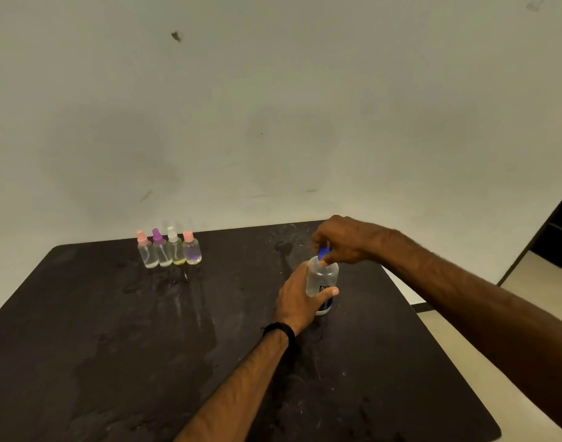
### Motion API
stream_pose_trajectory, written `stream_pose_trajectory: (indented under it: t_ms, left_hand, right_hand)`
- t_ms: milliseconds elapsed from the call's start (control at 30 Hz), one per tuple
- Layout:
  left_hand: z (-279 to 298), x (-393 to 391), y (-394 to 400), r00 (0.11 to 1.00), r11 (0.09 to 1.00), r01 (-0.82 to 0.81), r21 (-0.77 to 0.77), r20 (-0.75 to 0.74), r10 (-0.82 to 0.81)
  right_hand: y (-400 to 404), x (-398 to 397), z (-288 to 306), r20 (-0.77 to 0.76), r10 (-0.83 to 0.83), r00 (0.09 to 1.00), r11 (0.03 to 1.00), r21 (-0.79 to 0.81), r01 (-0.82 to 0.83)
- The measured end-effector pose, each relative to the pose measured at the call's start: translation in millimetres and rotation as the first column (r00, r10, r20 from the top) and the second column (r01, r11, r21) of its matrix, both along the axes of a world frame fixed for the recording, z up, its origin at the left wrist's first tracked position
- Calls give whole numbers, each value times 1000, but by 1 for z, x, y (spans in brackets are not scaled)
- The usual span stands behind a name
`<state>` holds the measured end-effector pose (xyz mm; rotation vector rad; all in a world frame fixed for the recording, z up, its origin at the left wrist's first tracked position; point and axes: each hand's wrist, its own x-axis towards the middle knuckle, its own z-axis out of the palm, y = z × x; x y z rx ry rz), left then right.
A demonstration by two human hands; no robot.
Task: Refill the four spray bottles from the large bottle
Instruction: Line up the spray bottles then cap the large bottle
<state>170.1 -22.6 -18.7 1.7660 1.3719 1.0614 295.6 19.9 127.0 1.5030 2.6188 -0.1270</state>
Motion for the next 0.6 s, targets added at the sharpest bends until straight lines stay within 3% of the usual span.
stream_pose_trajectory:
  t_ms: [267,600]
  left_hand:
    - [-4,0,1,1000,1000,-15,12,18,15]
    - [-8,1,2,998,1000,4,-19,59,-3]
  right_hand:
    - [2,-4,-8,-41,-101,994,991,79,104]
    - [-5,5,-42,-235,-268,934,949,104,298]
